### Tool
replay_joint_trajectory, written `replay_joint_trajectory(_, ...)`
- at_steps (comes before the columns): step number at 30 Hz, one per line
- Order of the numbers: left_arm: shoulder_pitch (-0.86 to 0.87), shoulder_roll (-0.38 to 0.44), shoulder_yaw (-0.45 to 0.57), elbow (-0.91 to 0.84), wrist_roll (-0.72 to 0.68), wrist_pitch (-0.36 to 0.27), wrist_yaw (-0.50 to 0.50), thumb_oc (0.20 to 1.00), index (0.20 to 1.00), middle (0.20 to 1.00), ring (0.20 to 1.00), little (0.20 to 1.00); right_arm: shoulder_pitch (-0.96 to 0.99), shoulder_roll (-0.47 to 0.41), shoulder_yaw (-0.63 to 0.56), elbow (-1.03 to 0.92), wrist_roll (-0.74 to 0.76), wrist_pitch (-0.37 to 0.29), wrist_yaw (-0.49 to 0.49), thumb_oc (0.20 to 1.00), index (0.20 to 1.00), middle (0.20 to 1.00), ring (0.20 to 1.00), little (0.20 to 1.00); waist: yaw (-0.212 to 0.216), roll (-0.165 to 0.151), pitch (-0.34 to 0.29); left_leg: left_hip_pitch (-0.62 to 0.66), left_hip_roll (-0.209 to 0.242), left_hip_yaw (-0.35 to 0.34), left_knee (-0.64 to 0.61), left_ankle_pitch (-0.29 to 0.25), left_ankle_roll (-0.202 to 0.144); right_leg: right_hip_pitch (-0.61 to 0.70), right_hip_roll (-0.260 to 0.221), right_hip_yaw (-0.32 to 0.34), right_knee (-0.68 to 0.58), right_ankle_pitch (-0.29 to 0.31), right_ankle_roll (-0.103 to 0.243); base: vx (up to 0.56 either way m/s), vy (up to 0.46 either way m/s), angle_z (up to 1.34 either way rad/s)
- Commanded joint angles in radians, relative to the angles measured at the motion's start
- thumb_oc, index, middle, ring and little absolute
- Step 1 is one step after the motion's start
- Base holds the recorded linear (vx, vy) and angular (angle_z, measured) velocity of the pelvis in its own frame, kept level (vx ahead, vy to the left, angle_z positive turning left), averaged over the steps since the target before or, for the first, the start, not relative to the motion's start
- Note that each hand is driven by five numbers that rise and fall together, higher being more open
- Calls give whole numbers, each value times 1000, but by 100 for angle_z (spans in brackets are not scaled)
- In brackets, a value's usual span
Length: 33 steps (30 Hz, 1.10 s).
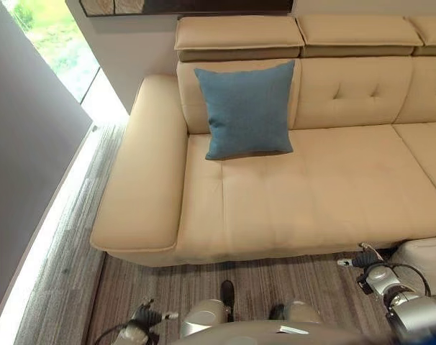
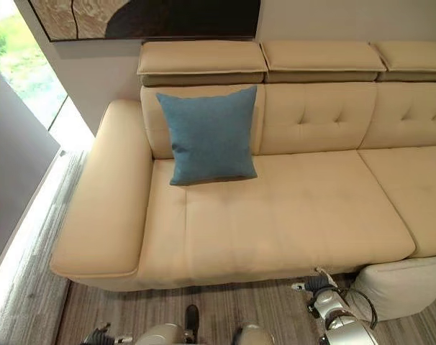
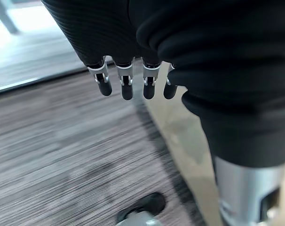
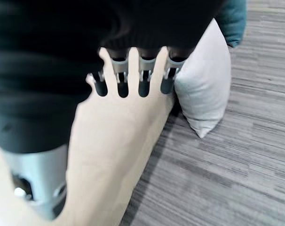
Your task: Pick up all the scattered cushions and arrange them neatly on the sofa.
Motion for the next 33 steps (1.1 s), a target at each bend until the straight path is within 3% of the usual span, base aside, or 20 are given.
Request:
replay_joint_trajectory(1,-61,-12,-11,-29,16,-19,6,1000,1000,1000,1000,1000,-14,-56,-9,-24,52,11,-15,1000,1000,1000,1000,1000,30,-30,-21,-11,-47,-130,64,-126,-70,64,51,9,-289,102,-42,-97,-199,-24)
replay_joint_trajectory(3,-70,-29,-24,-54,-8,-24,16,1000,1000,1000,1000,1000,-23,-24,9,-48,71,6,-44,1000,1000,1000,1000,1000,29,-27,5,-66,-31,-136,123,-101,-102,67,76,20,-351,106,-60,-133,-190,-8)
replay_joint_trajectory(8,-93,-51,-68,-29,27,-14,19,1000,1000,1000,1000,1000,-31,2,11,-44,85,18,-64,1000,1000,1000,1000,1000,5,-11,15,-87,-19,-156,128,-68,-127,86,94,-5,-384,107,-85,-83,-64,31)
replay_joint_trajectory(10,-102,-61,-87,-30,27,-13,19,1000,1000,1000,1000,1000,-43,15,15,-36,94,22,-73,1000,1000,1000,1000,1000,8,-12,23,-86,-38,-205,156,-84,-131,80,93,6,-375,117,-92,-89,8,8)
replay_joint_trajectory(11,-109,-72,-98,-39,16,-12,16,1000,1000,1000,1000,1000,-59,30,19,-24,97,27,-80,1000,1000,1000,1000,1000,13,-11,24,-65,-61,-272,176,-118,-130,71,89,25,-367,125,-94,-71,107,-16)
replay_joint_trajectory(12,-110,-86,-117,-53,4,-12,16,1000,1000,1000,1000,1000,-78,54,26,-13,97,37,-89,1000,1000,1000,1000,1000,24,2,20,-27,-82,-341,178,-150,-128,65,89,52,-364,135,-89,-53,171,-50)
replay_joint_trajectory(13,-107,-95,-129,-54,10,-10,14,1000,1000,1000,1000,1000,-90,69,27,-10,94,40,-95,1000,1000,1000,1000,1000,22,16,0,0,-84,-357,133,-152,-117,61,92,63,-372,140,-83,-4,220,-121)
replay_joint_trajectory(18,-121,-121,-227,-90,61,-11,9,1000,1000,1000,1000,1000,-176,181,65,-10,82,69,-130,1000,1000,1000,1000,1000,30,69,-10,43,-101,-321,43,-144,-82,-8,39,122,-391,222,-27,-85,323,-102)
replay_joint_trajectory(19,-126,-117,-241,-100,64,-12,15,1000,1000,1000,1000,1000,-206,225,88,-19,78,70,-141,1000,1000,1000,1000,1000,51,87,6,36,-89,-284,38,-137,-74,-56,26,86,-355,234,-22,-324,193,-183)
replay_joint_trajectory(20,-139,-111,-251,-100,75,-10,24,1000,1000,1000,1000,1000,-227,269,107,-21,78,70,-154,1000,1000,1000,1000,1000,88,102,12,18,-68,-222,33,-130,-72,-68,-12,-66,-304,213,-29,-323,193,-202)
replay_joint_trajectory(22,-128,-112,-276,-100,90,-2,45,1000,1000,1000,1000,1000,-262,365,134,6,87,83,-194,1000,1000,1000,1000,1000,132,110,1,30,-55,-137,16,-112,-53,-14,-24,-194,-206,140,-43,-185,118,-198)
replay_joint_trajectory(23,-118,-116,-297,-115,95,-6,48,1000,1000,1000,1000,1000,-273,405,141,19,98,88,-217,1000,1000,1000,1000,1000,166,114,-15,36,-48,-104,12,-126,-57,31,-34,-248,-180,96,-29,-88,31,-198)
replay_joint_trajectory(24,-114,-115,-316,-122,106,-7,53,1000,1000,1000,1000,1000,-279,424,144,28,103,91,-233,1000,1000,1000,1000,1000,188,113,-17,31,-50,-73,19,-130,-58,54,-43,-275,-184,93,-23,-41,-43,-186)
replay_joint_trajectory(26,-100,-137,-375,-162,127,-9,61,1000,1000,1000,1000,1000,-302,464,138,59,134,107,-284,1000,1000,1000,1000,1000,217,117,-33,25,-54,-58,40,-134,-63,83,-22,-254,-268,89,-20,-46,-63,-143)
replay_joint_trajectory(27,-78,-155,-437,-202,135,-13,69,1000,1000,1000,1000,1000,-328,493,131,77,182,119,-330,1000,1000,1000,1000,1000,228,150,-46,27,-49,-58,46,-109,-73,114,6,-257,-355,122,-34,10,-168,-66)
replay_joint_trajectory(28,-84,-162,-405,-160,151,-22,73,1000,1000,1000,1000,1000,-312,372,129,53,187,122,-281,1000,1000,1000,1000,1000,192,138,-45,41,-33,-53,42,-109,-83,129,24,-233,-394,130,-41,-7,-264,-34)
replay_joint_trajectory(30,-120,-203,-370,-91,147,0,92,1000,1000,1000,1000,1000,-178,371,166,38,151,97,-269,1000,1000,1000,1000,1000,138,125,-24,38,-15,-52,78,-119,-93,135,40,-198,-426,141,-51,-13,-213,-40)
replay_joint_trajectory(31,-150,-216,-344,-70,118,0,109,1000,1000,1000,1000,1000,-114,346,185,26,129,92,-259,1000,1000,1000,1000,1000,119,116,-3,11,-18,-89,122,-117,-109,127,42,-176,-433,150,-55,-128,-158,-91)
replay_joint_trajectory(32,-170,-224,-326,-63,92,-4,123,1000,1000,1000,1000,1000,-70,290,174,12,98,89,-249,1000,1000,1000,1000,1000,103,101,10,-24,-40,-182,129,-118,-128,111,39,-168,-441,163,-56,-99,-140,-110)
replay_joint_trajectory(33,-167,-226,-315,-56,87,-1,123,1000,1000,1000,1000,1000,-64,270,162,12,85,89,-246,1000,1000,1000,1000,1000,94,101,0,-15,-39,-190,100,-112,-122,107,43,-169,-447,169,-55,2,-88,-89)
